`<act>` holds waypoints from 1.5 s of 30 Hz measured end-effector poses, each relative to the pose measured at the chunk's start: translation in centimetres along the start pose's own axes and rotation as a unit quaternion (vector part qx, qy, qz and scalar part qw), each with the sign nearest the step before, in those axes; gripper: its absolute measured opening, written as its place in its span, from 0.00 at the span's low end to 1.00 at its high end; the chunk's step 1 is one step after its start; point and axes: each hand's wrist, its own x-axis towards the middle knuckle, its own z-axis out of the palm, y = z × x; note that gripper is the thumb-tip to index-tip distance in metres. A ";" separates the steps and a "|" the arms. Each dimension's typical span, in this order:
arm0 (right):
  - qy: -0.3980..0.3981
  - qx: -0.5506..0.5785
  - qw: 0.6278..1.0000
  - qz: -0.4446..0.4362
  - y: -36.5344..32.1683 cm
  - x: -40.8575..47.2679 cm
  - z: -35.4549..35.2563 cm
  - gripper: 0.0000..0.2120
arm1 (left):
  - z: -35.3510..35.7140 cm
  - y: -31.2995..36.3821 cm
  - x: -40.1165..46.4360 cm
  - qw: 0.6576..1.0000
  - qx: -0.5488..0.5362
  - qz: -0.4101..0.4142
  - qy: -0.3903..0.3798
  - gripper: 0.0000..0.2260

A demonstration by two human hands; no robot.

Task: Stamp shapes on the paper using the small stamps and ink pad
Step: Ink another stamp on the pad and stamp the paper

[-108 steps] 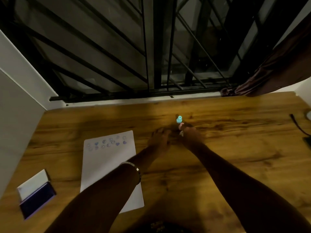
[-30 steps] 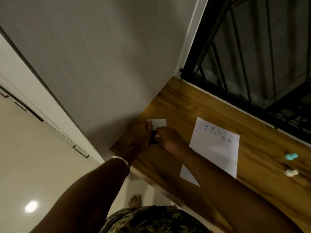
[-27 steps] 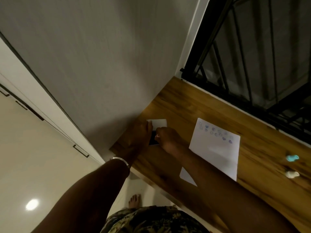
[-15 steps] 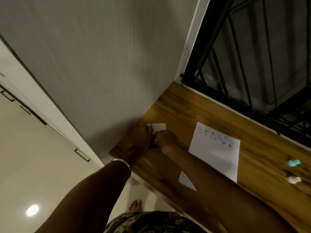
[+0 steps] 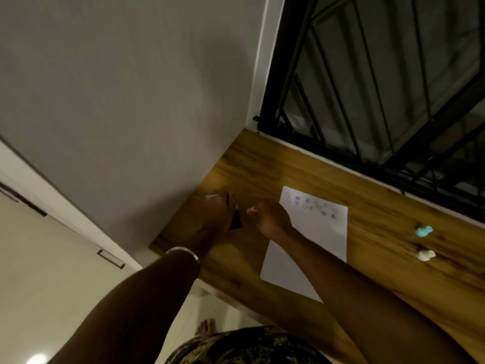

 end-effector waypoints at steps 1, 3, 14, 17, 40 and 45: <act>0.005 0.003 1.000 0.013 1.3 -0.2 -0.3 0.11 | 0.5 0.6 0.2 1.000 -0.013 -0.009 -0.018 0.16; 0.025 0.001 0.999 0.029 3.7 -0.8 -1.0 0.10 | 1.9 2.5 0.5 0.996 -0.060 -0.028 -0.053 0.14; 0.118 -0.036 0.986 0.113 14.3 -3.6 -4.9 0.14 | 8.1 12.7 -0.1 0.971 -0.053 0.155 -0.175 0.11; 0.132 -0.067 0.980 0.135 16.7 -4.1 -6.0 0.13 | 9.2 15.0 -0.3 0.964 -0.003 0.193 -0.181 0.13; 0.127 -0.060 0.973 0.182 20.7 -1.9 -7.7 0.12 | 13.0 20.4 -0.9 0.859 0.212 0.373 -0.280 0.35; 0.128 -0.055 0.972 0.189 21.0 -1.6 -7.5 0.11 | 12.8 20.7 -1.0 0.853 0.222 0.387 -0.272 0.35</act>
